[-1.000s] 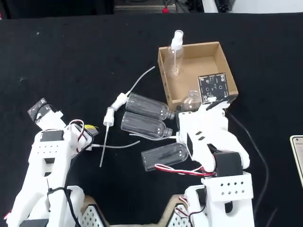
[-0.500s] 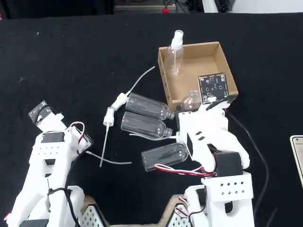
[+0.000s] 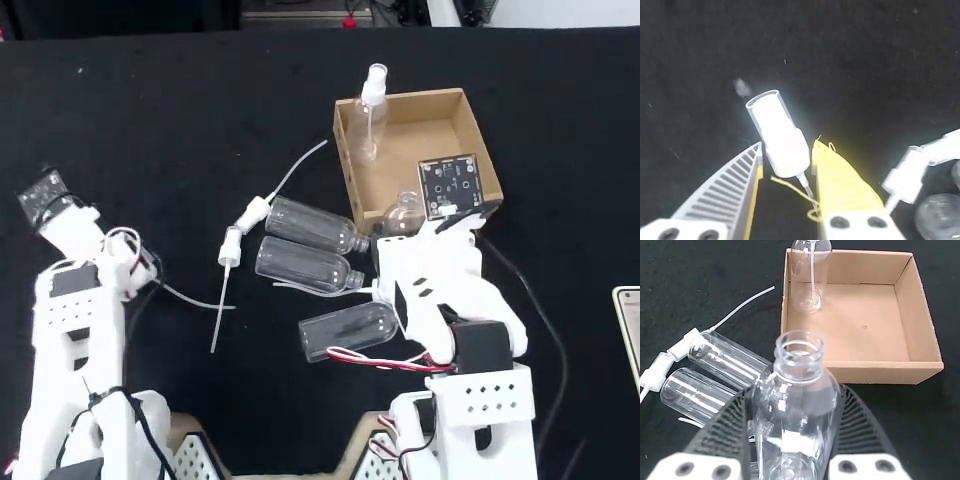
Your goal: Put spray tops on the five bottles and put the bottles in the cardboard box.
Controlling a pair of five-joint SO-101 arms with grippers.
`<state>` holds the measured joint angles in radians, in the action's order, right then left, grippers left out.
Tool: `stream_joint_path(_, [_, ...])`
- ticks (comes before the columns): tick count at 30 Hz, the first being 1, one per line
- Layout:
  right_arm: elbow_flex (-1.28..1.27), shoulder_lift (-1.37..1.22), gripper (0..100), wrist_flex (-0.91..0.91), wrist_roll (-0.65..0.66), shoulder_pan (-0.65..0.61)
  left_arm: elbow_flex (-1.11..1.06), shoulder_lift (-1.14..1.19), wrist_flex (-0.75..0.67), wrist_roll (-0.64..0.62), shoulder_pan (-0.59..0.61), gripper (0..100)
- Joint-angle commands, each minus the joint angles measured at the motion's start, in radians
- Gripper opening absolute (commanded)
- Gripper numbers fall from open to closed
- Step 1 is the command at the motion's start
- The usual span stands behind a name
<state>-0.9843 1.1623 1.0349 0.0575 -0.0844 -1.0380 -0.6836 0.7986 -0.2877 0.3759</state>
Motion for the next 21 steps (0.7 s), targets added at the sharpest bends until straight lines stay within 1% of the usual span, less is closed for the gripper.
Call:
stream_joint_path(1, [0.002, 0.024, 6.0, -0.020, 0.003, -0.006, 0.068, -0.003, -0.020, 0.209, 0.081, 10])
stream_joint_path(3, [0.002, 0.024, 6.0, -0.020, 0.003, -0.006, 0.065, -0.003, -0.020, 0.381, 0.151, 10])
stream_joint_path(7, [0.002, 0.024, 6.0, -0.020, 0.003, -0.006, 0.076, -0.002, -0.021, 0.796, 0.295, 10])
stream_joint_path(8, [0.002, 0.024, 6.0, -0.020, 0.003, -0.006, 0.081, -0.002, -0.020, 0.876, 0.326, 10])
stream_joint_path(9, [0.002, 0.024, 6.0, -0.020, 0.003, -0.006, 0.081, -0.002, -0.018, 0.922, 0.355, 10])
stream_joint_path(13, [0.002, 0.024, 6.0, -0.020, 0.003, -0.006, 0.073, 0.002, -0.018, 0.944, 0.430, 10])
stream_joint_path(16, [0.001, 0.024, 6.0, -0.020, 0.003, -0.006, 0.087, 0.061, -0.008, 0.944, 0.440, 10])
stream_joint_path(18, [-0.002, 0.024, 6.0, -0.018, 0.003, -0.006, 0.130, 0.147, 0.035, 0.944, 0.440, 14])
stream_joint_path(21, [-0.012, 0.024, 6.0, -0.020, 0.003, -0.006, 0.268, 0.325, 0.127, 0.941, 0.450, 23])
